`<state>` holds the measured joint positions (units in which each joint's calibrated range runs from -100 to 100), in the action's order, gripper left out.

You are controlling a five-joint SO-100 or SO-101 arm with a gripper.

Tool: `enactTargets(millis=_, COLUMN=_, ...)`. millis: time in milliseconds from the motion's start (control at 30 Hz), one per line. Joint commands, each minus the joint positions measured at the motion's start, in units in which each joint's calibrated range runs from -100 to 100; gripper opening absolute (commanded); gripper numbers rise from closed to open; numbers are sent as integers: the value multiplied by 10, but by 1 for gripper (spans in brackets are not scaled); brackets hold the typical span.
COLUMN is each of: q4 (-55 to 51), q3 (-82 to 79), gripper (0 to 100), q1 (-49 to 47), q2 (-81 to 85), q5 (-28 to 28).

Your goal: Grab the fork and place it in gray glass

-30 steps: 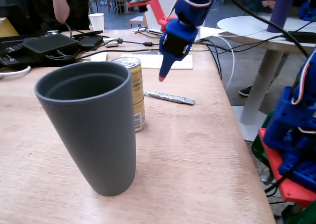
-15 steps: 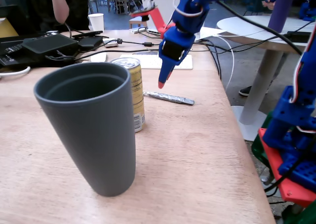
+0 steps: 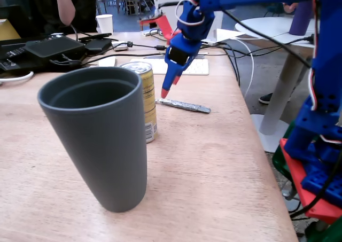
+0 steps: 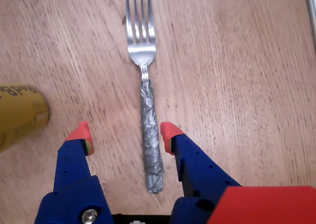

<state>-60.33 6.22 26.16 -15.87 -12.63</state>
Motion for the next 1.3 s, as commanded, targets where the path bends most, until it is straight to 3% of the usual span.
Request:
enactTargets(millis=0, q4=5, q3=35, gripper=31, q1=2, q2=-21, q5=-23)
enactTargets(millis=233, q4=4, q3=35, gripper=31, q1=6, q2=-64, q5=-49)
enactTargets(millis=400, q4=5, q3=36, gripper=31, q1=102, q2=-84, q5=-49)
enactTargets(millis=700, q4=5, q3=132, gripper=31, q1=84, q2=-150, q5=-49)
enactTargets(millis=900, q4=4, q3=133, gripper=31, q1=43, q2=-163, q5=-66)
enactTargets(millis=1267, q4=2, q3=125, gripper=31, q1=60, q2=-171, q5=-65)
